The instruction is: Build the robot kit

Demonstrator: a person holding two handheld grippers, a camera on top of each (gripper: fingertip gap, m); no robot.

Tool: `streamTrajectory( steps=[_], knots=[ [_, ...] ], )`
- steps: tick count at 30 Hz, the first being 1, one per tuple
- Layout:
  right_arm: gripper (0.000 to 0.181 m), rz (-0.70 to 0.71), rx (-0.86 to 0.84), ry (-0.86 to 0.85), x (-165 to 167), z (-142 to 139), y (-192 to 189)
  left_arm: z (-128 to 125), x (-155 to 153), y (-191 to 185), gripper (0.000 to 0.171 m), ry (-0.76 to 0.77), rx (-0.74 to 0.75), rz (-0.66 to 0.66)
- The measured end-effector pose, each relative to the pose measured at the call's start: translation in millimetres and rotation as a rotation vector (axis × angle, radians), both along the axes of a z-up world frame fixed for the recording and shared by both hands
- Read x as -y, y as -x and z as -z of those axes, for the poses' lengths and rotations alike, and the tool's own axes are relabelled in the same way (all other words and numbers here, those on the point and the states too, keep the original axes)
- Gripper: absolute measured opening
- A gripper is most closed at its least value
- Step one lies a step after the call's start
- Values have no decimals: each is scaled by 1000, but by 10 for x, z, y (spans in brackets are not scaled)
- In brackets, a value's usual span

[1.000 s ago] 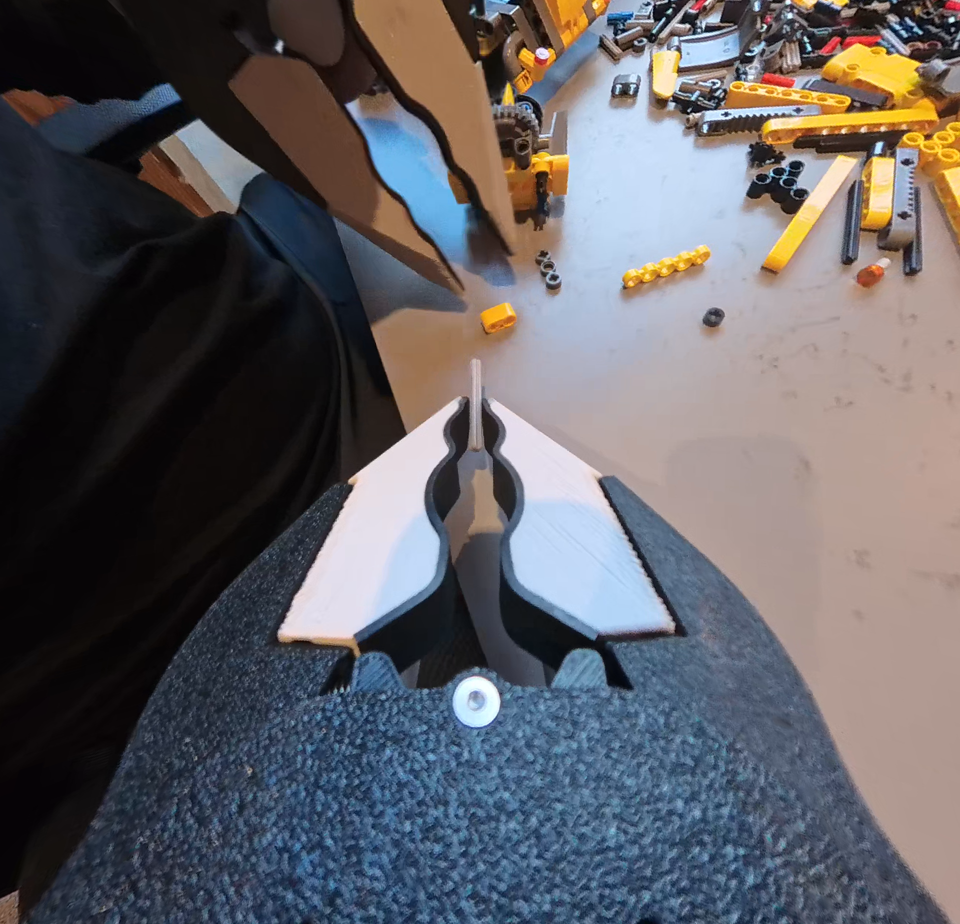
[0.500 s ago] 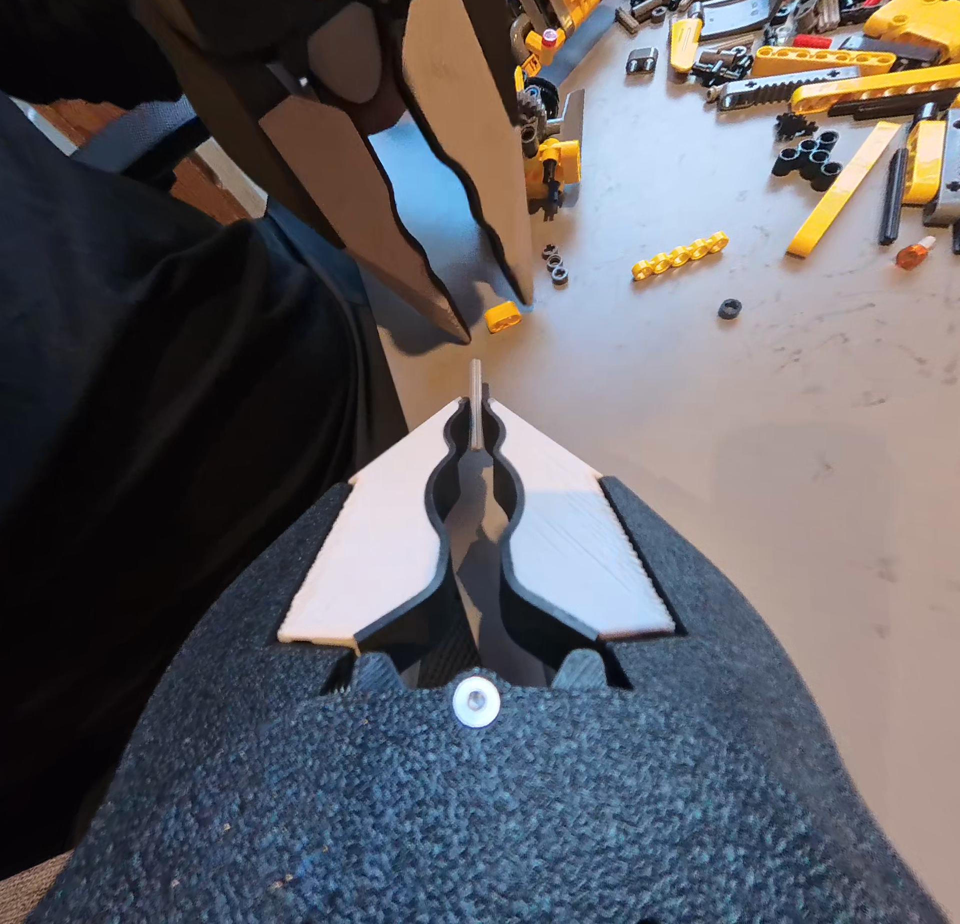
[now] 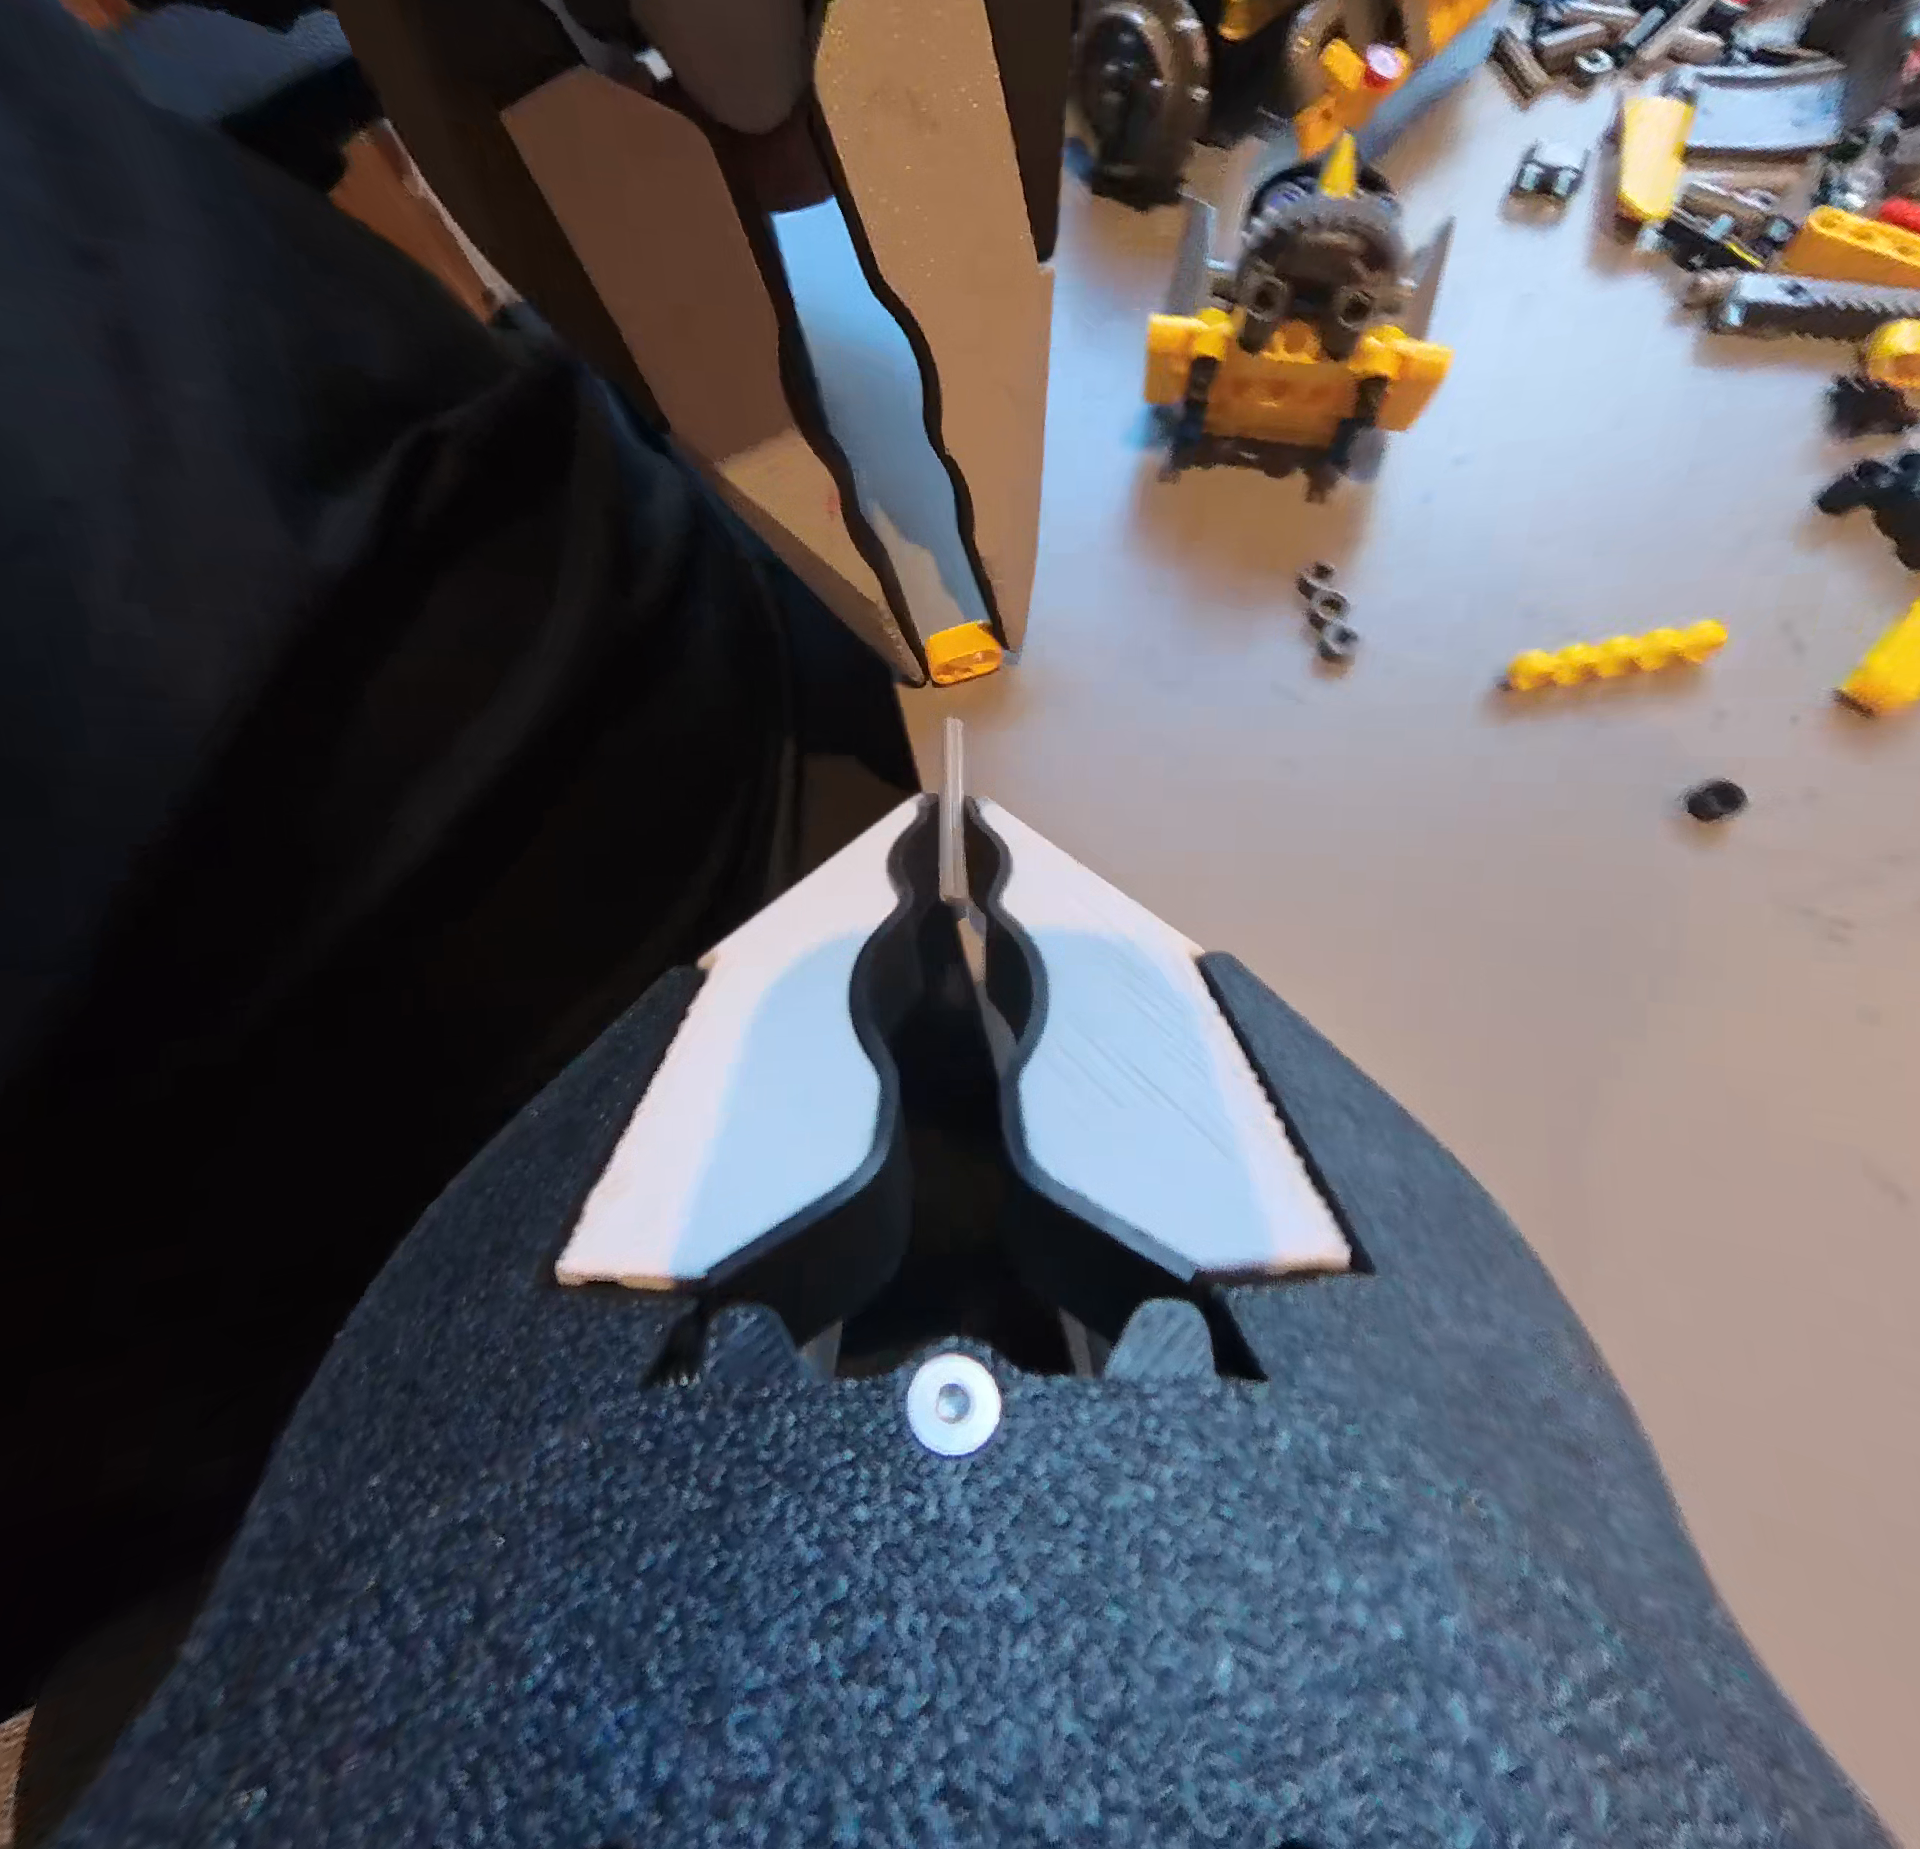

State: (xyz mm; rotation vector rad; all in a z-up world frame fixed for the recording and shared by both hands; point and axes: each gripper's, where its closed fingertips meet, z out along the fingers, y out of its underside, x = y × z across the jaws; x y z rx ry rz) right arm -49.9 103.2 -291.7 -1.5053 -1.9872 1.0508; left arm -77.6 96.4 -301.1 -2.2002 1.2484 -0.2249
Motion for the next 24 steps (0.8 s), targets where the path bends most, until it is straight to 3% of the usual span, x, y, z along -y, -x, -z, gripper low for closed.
streamTrajectory(
  steps=[11, 24],
  knots=[
    [4, -80, 32, -91, 251, 81, 239, -10, 171, 119, 13, -95, 85, 24],
    [4, -80, 2, -146, 219, 49, 291, -11, 181, 144, 13, -66, 189, 14]
  ],
)
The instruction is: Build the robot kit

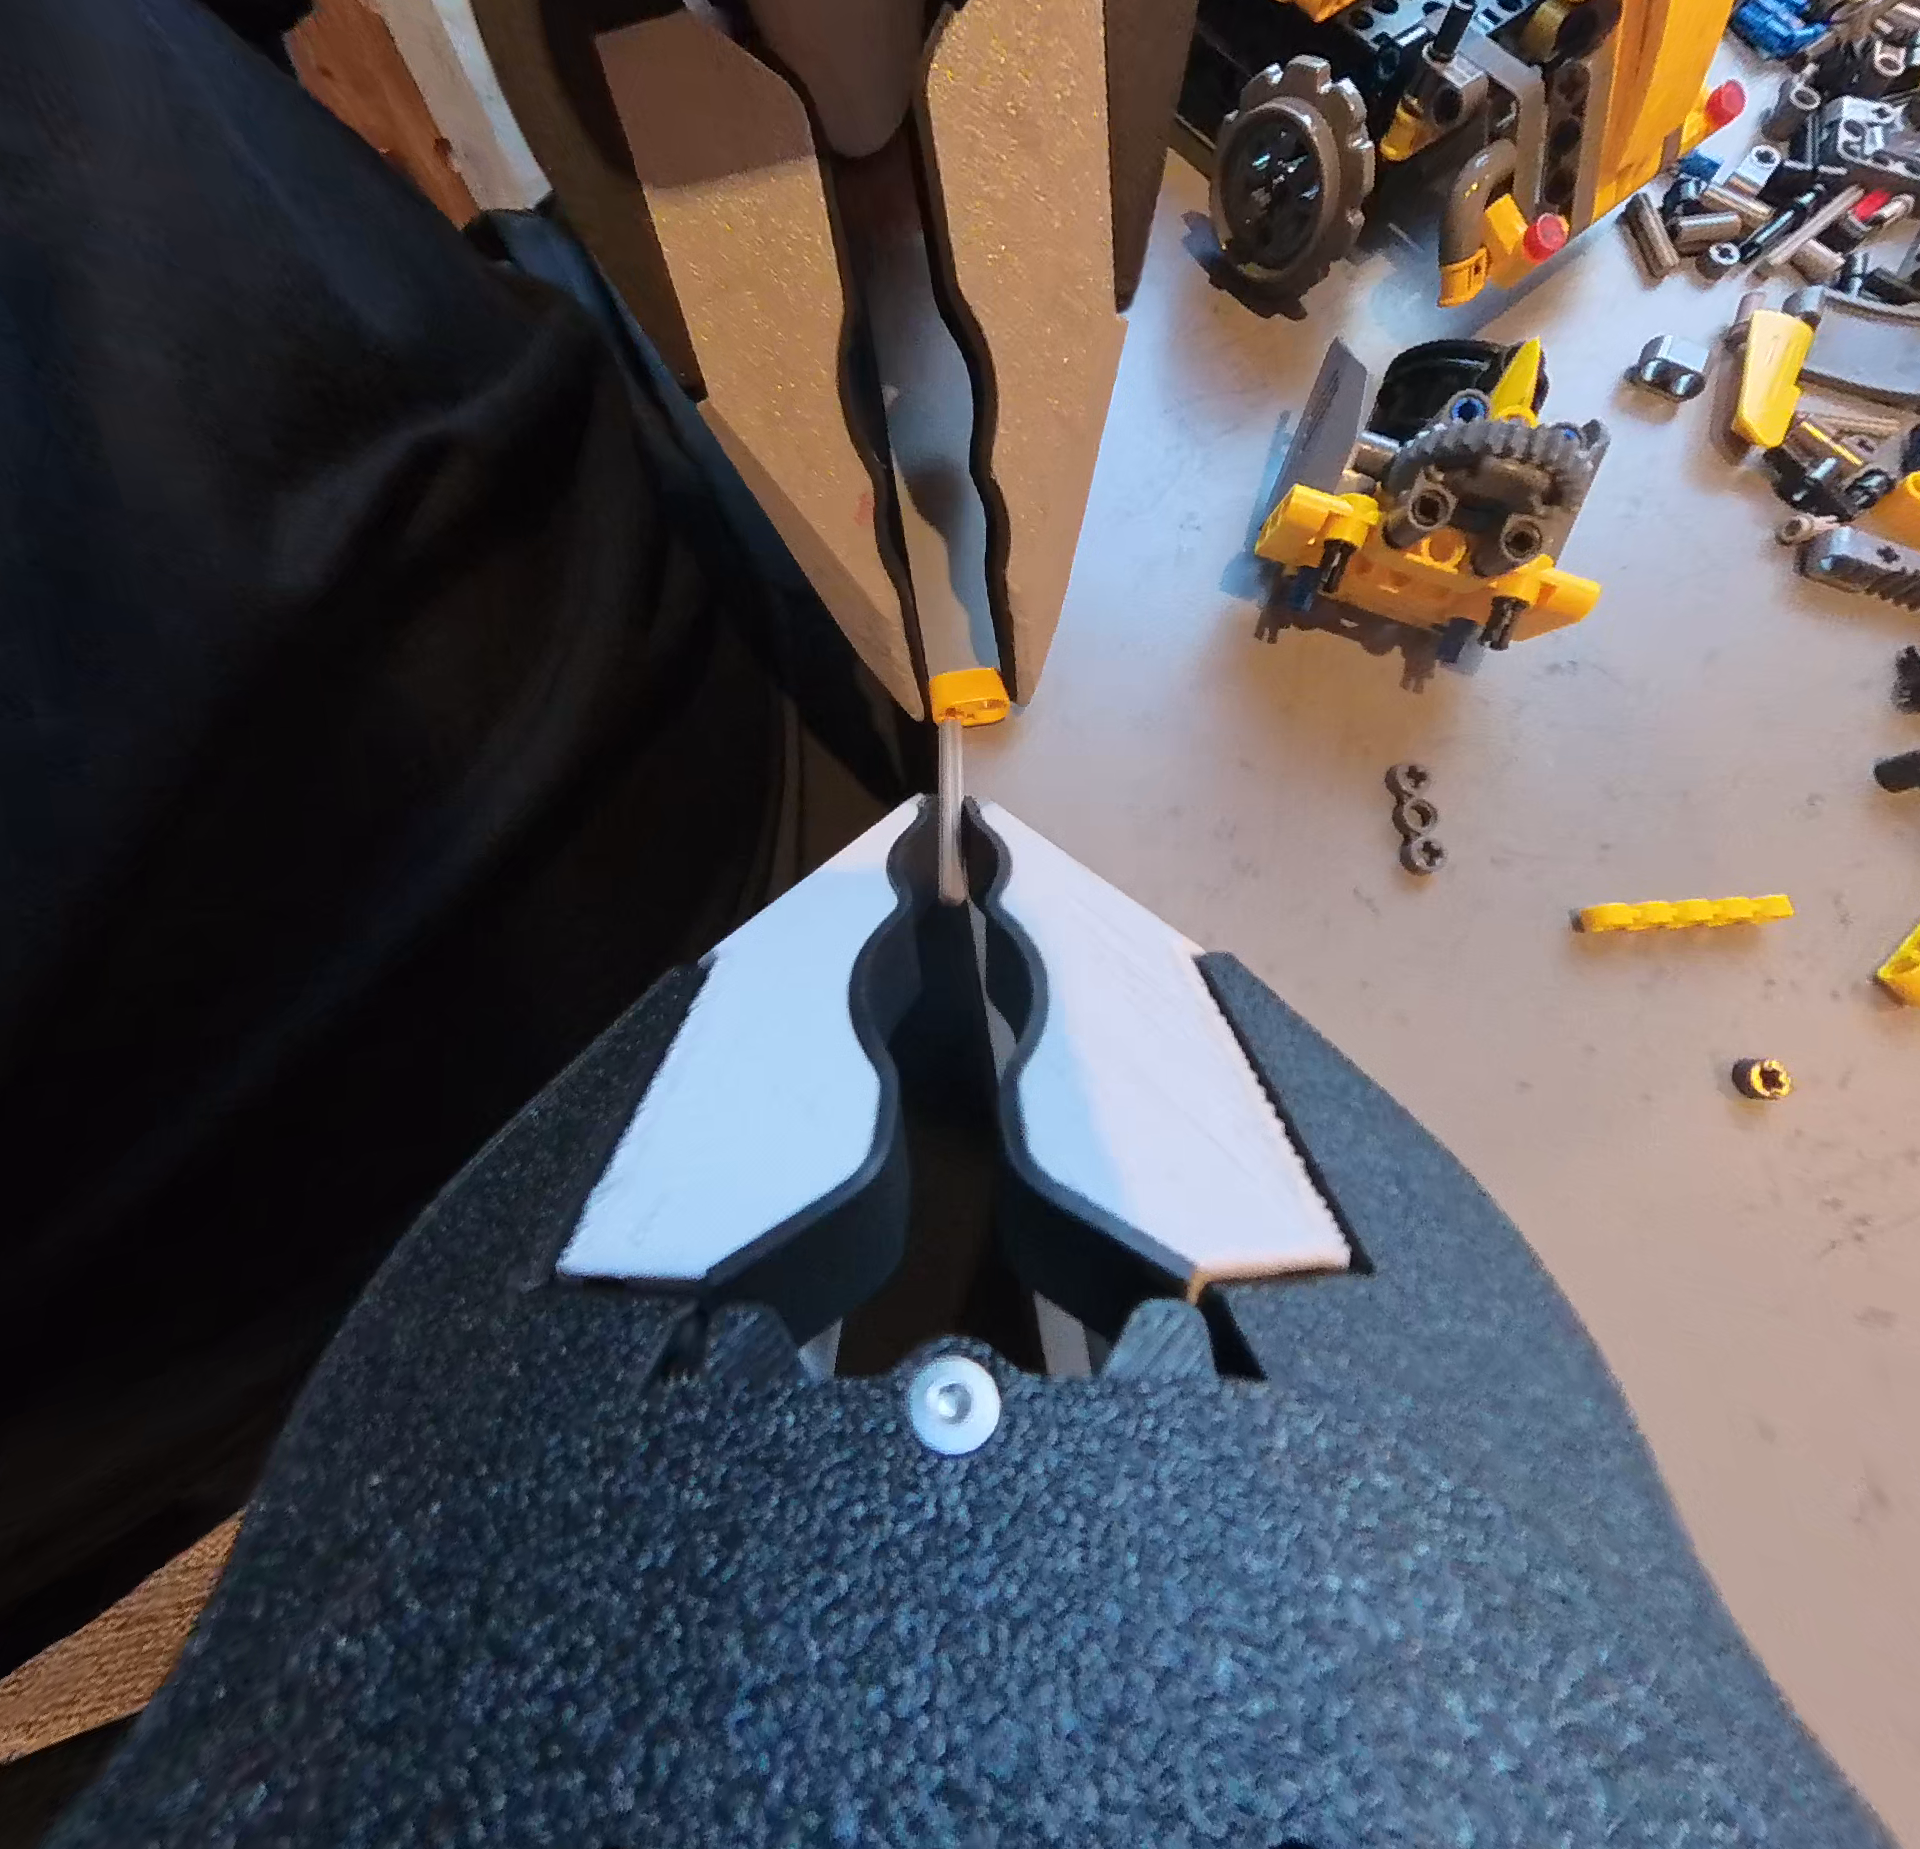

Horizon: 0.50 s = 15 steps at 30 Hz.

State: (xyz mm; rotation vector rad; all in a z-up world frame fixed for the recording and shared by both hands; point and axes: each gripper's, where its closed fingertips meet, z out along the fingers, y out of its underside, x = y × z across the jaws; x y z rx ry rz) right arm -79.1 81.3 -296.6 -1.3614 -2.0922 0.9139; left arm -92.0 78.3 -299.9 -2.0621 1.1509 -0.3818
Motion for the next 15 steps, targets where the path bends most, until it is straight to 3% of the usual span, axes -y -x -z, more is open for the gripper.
streamTrajectory(
  steps=[15],
  knots=[
    [4, -2, 11, 95, 14, 7, 24, -1, 7, 10, 13, -7, -6, 14]
  ],
)
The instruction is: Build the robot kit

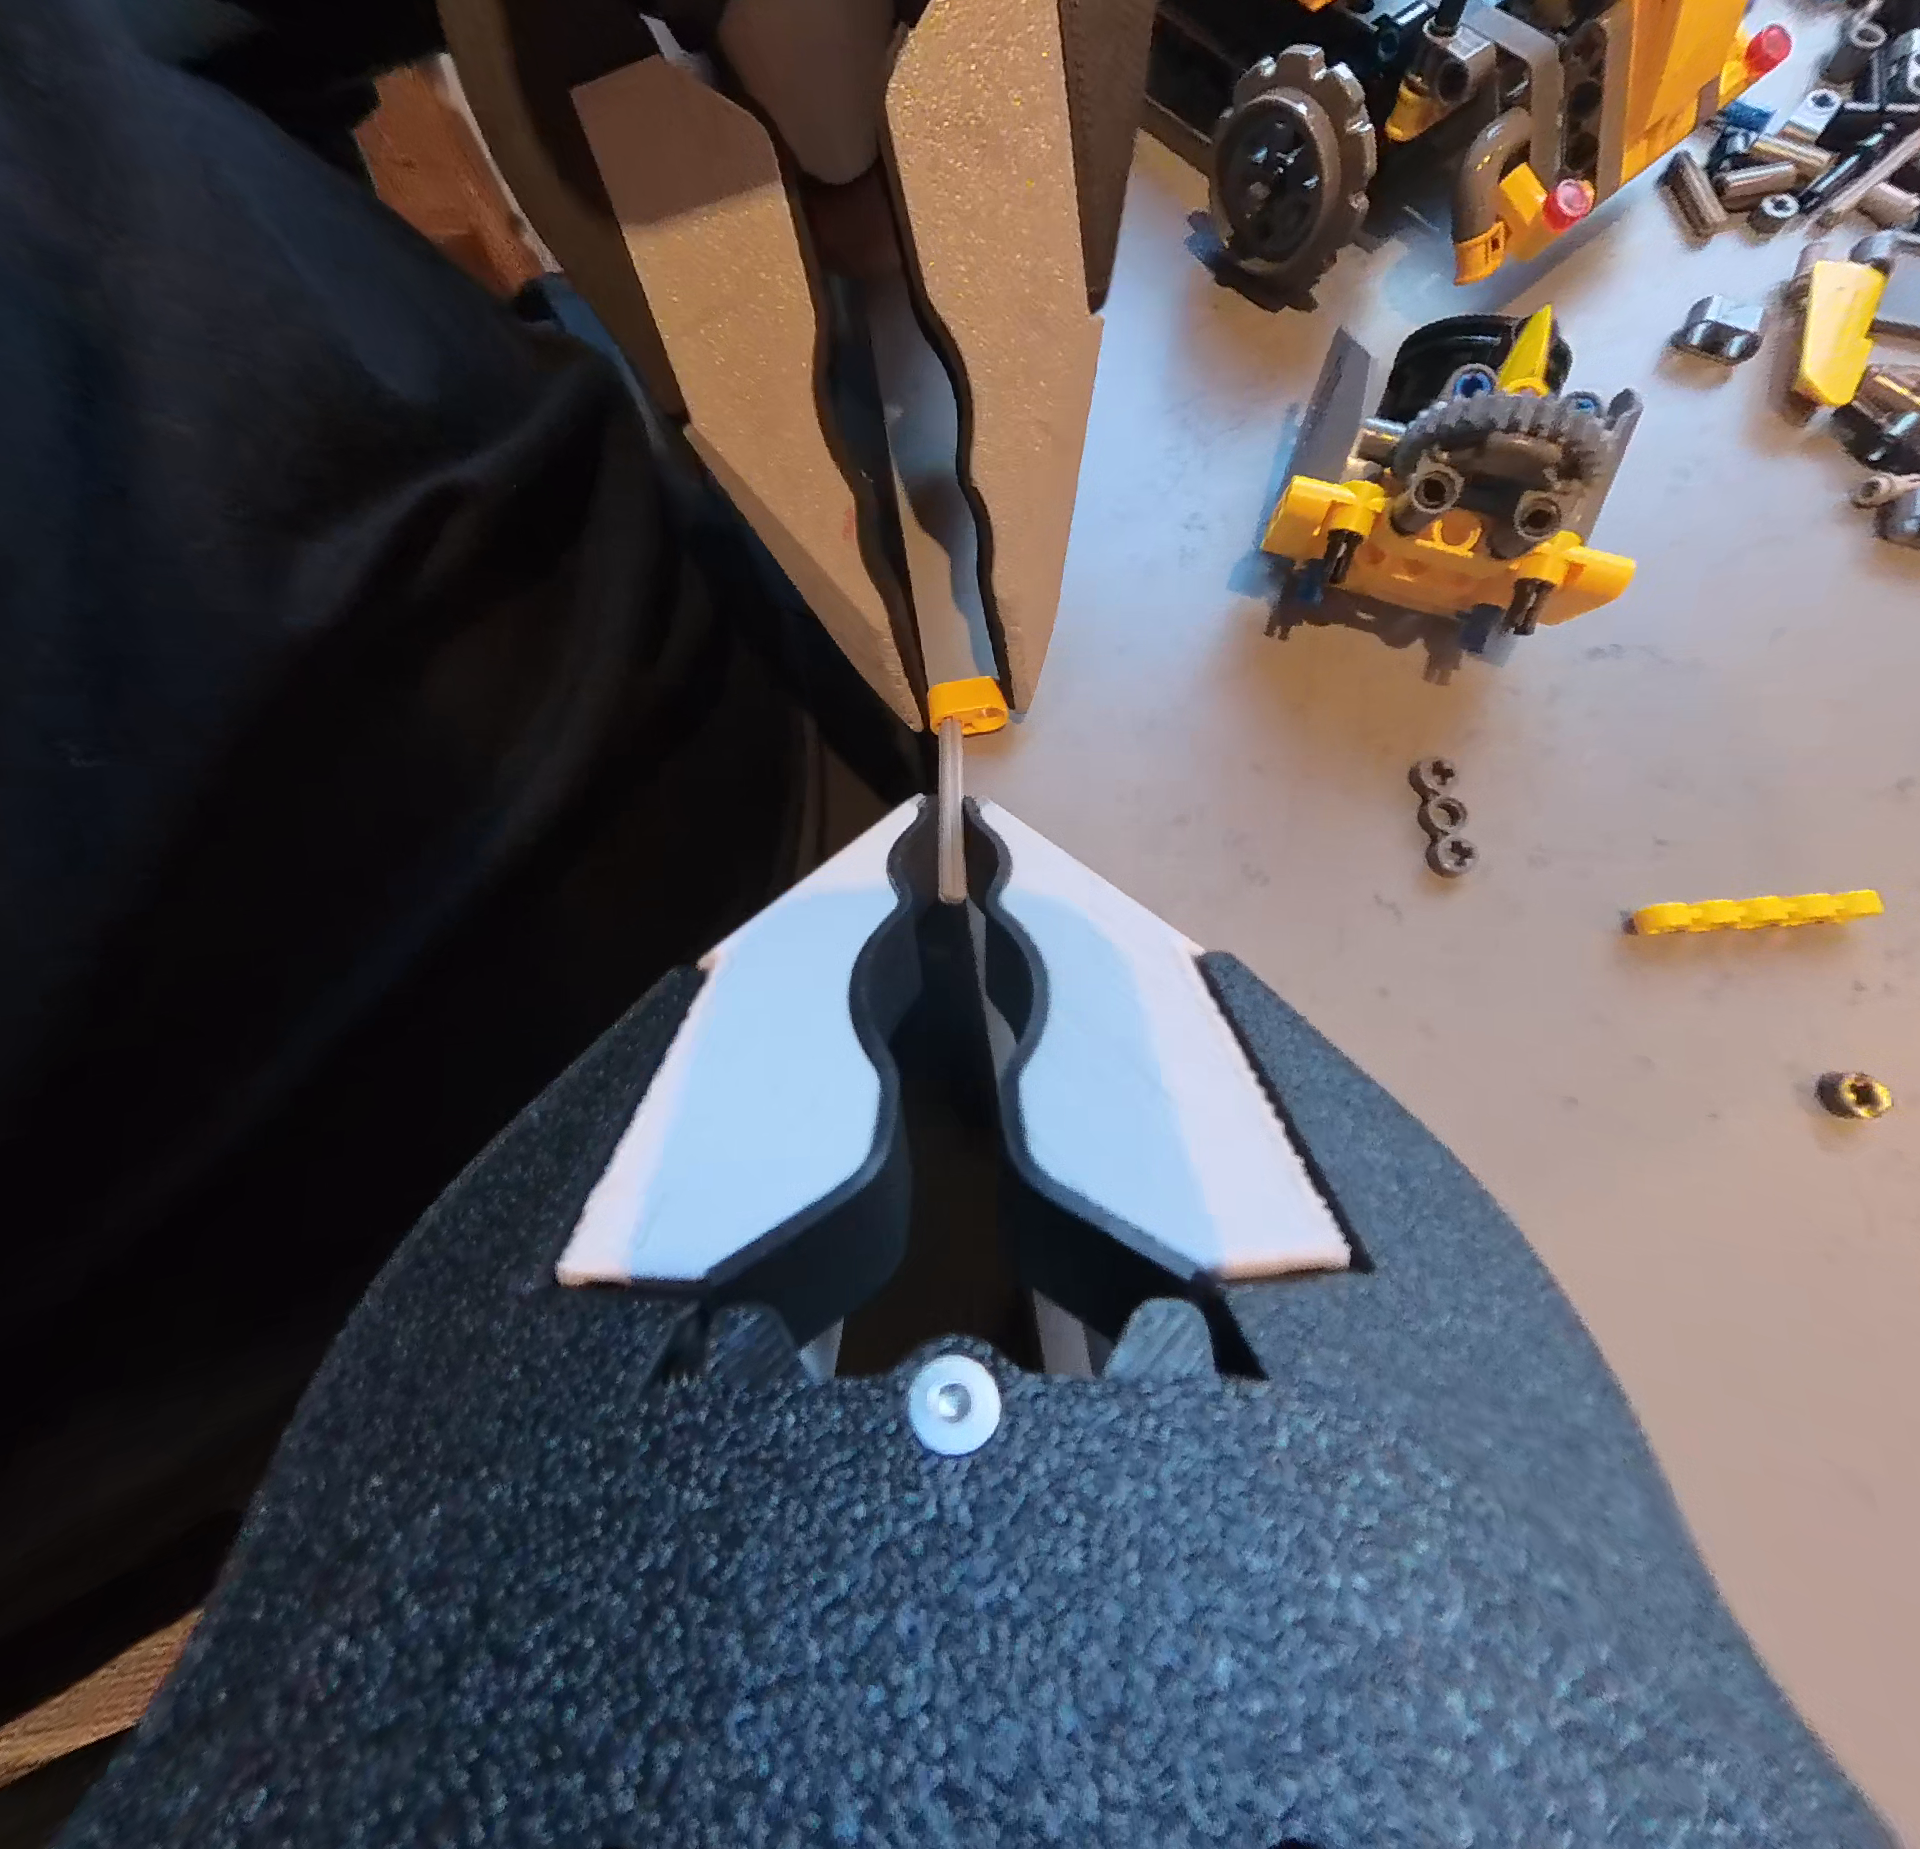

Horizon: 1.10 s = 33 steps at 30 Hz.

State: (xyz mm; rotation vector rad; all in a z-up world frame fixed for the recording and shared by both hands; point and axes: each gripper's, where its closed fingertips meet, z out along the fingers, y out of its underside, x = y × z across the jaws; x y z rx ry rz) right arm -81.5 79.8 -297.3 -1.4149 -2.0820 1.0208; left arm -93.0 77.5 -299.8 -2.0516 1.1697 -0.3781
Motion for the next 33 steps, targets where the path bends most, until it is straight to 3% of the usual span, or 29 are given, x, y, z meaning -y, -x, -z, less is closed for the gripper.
streamTrajectory(
  steps=[15, 30, 33],
  knots=[
    [4, -93, 186, 123, 2, -8, 6, 2, 0, 7, 13, -19, -18, 36],
    [3, -69, 85, 117, 84, -119, 159, 12, -4, -38, 13, -1, -6, 29],
    [4, -67, 98, 42, 38, -104, 143, 12, -25, -60, 12, -16, -15, 24]
  ],
)
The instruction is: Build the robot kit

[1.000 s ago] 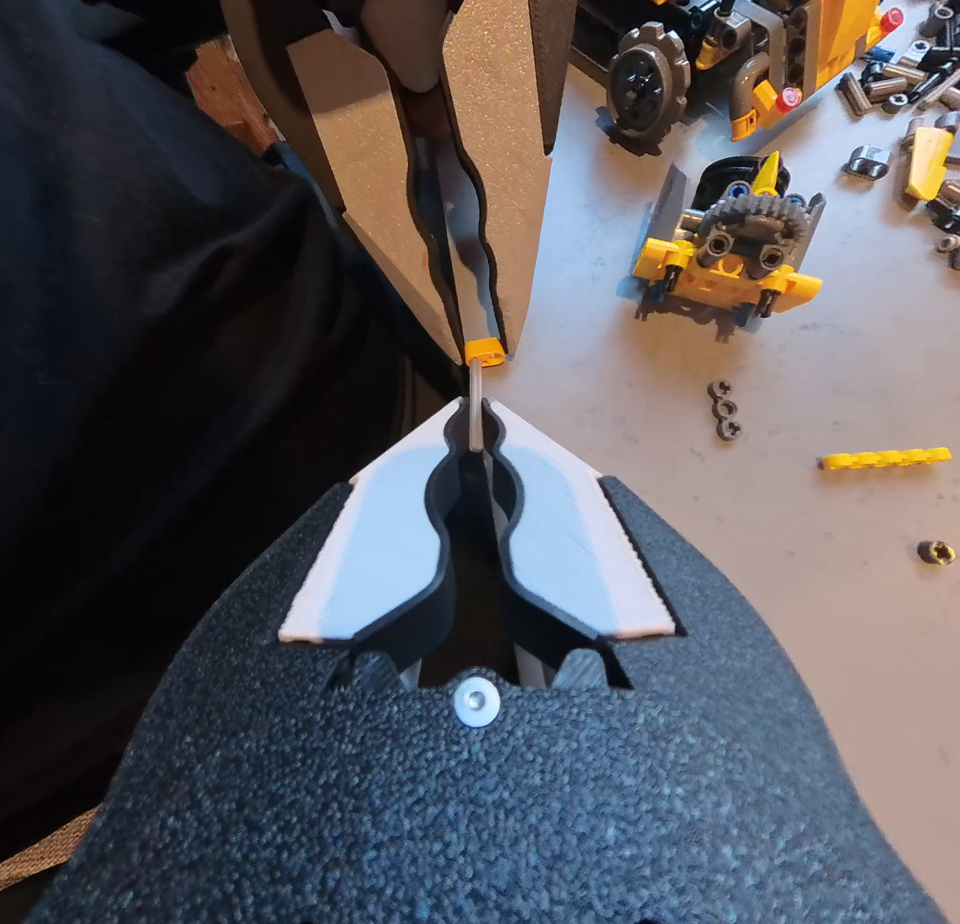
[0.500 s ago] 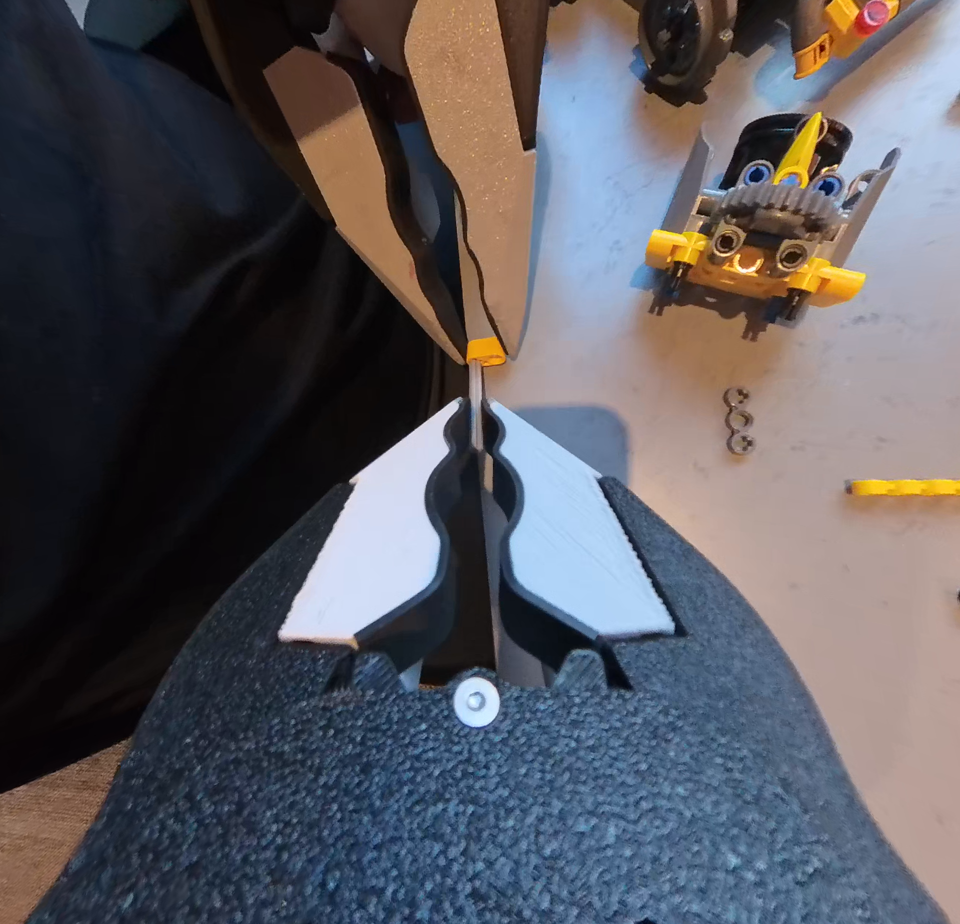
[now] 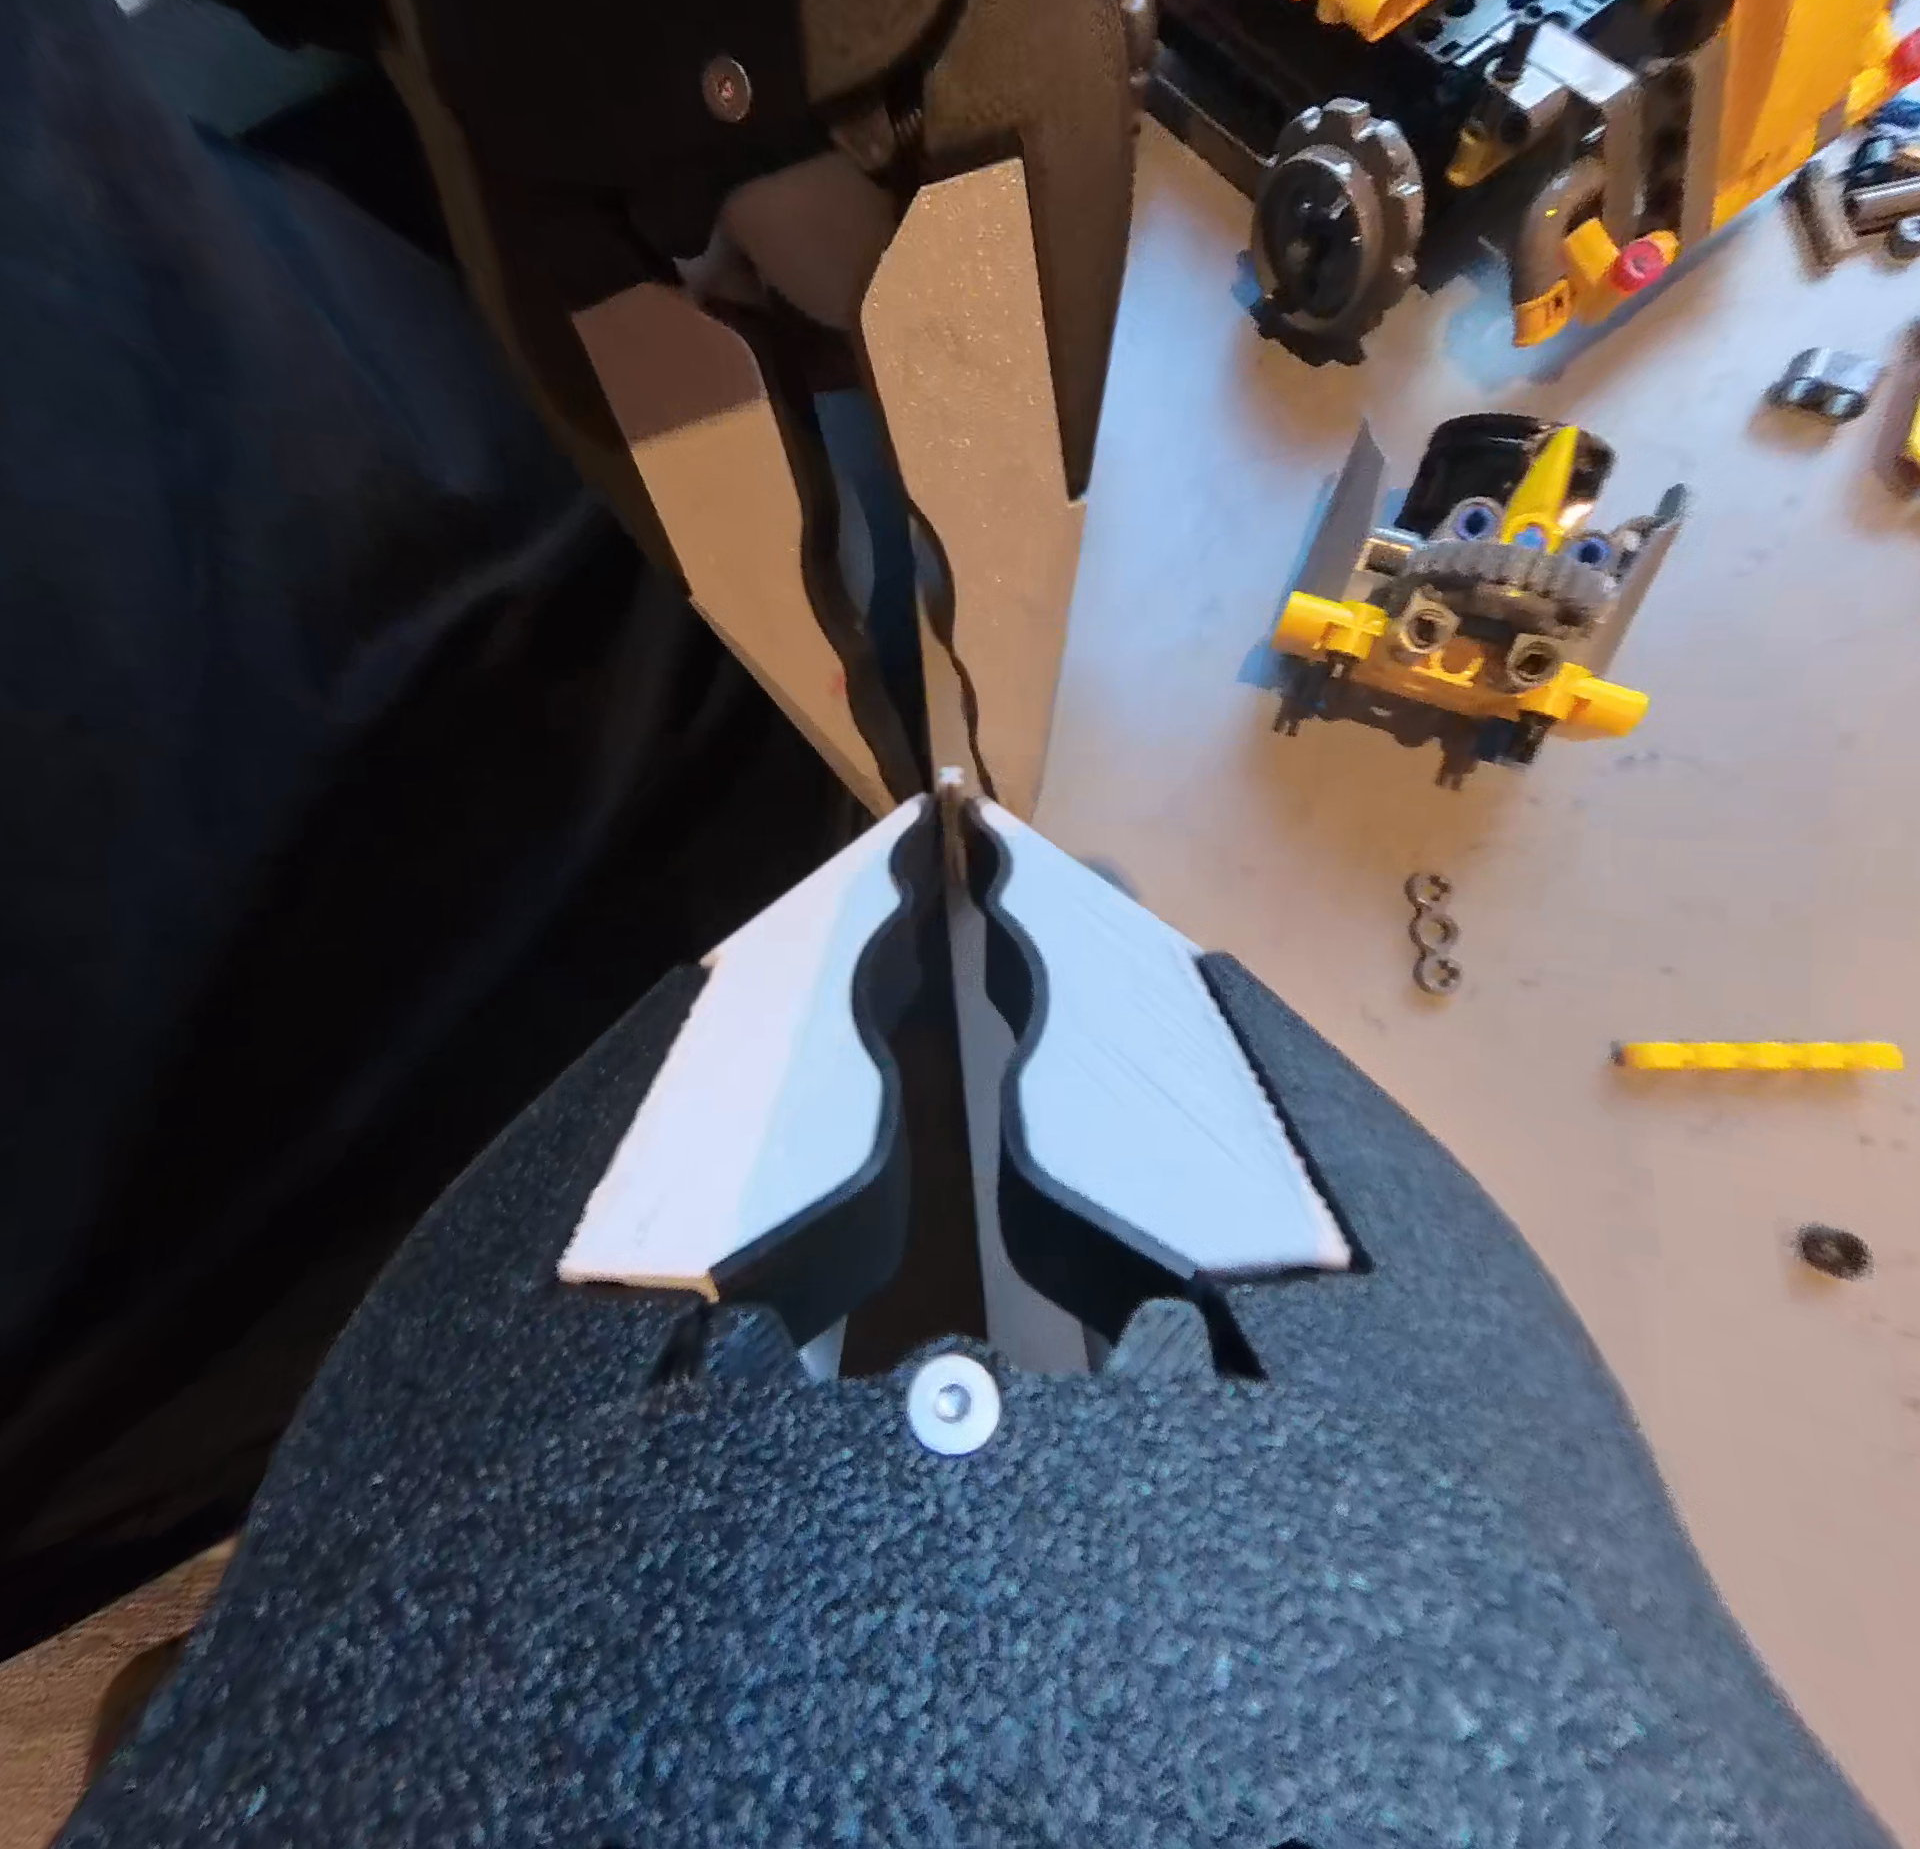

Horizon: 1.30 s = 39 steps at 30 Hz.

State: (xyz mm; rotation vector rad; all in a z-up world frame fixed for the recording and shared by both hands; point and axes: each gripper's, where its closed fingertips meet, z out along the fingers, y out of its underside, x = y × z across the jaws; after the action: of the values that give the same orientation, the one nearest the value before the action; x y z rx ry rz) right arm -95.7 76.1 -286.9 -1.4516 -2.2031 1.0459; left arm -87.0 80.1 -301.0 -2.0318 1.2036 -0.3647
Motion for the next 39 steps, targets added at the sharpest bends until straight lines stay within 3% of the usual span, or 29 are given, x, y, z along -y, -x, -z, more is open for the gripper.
streamTrajectory(
  steps=[8, 16, 26, 32, 35, 39],
  knots=[
    [4, 114, -68, 117, -209, -42, -63, -5, -13, 37, 13, 29, 23, -17],
    [4, 203, -197, 323, -302, -240, -30, -3, -154, 128, 19, 97, 74, -153],
    [4, 186, -276, 383, -223, -372, 18, -46, -123, 121, 28, 107, 89, -170],
    [4, 179, -338, 389, -193, -458, 59, -291, -139, -32, 20, 108, 193, -165],
    [4, 180, -360, 394, -191, -497, 62, -347, -185, -58, 3, 100, 238, -171],
    [4, 183, -358, 384, -215, -478, 39, -338, -213, -48, 1, 71, 226, -172]
  ],
)
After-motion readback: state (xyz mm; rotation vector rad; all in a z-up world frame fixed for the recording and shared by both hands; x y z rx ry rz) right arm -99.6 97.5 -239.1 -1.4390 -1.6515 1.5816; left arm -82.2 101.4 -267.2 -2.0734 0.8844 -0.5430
